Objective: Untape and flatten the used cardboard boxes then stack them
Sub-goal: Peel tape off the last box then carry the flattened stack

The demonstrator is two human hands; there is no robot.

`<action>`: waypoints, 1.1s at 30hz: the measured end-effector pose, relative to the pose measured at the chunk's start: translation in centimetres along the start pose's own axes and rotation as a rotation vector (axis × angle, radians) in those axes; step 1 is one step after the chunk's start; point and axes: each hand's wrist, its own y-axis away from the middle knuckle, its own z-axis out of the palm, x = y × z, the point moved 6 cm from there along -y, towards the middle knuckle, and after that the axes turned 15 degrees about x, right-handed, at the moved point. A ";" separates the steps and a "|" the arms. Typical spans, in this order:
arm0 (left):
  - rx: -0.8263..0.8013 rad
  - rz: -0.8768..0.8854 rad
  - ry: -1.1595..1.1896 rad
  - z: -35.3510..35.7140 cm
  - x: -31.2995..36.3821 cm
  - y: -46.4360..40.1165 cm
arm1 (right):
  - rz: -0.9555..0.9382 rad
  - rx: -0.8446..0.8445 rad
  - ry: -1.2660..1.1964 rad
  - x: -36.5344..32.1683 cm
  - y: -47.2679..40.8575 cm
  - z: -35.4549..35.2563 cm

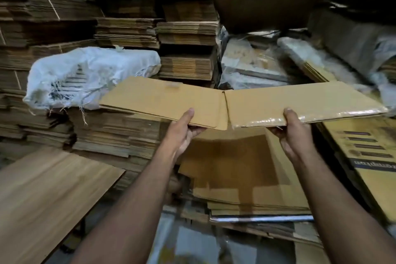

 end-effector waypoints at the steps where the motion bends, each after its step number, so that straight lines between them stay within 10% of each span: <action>1: -0.008 -0.041 -0.009 0.0 -1.0 -1.6 | -0.006 0.030 0.020 0.9 -1.0 0.1; 13: 0.193 -0.637 -0.439 -4.8 -18.6 -13.6 | 0.456 0.384 0.309 21.3 -10.0 -4.2; 33: 0.226 -0.652 -0.328 -1.5 -25.7 -23.5 | 0.472 0.397 0.370 24.8 -21.7 -3.0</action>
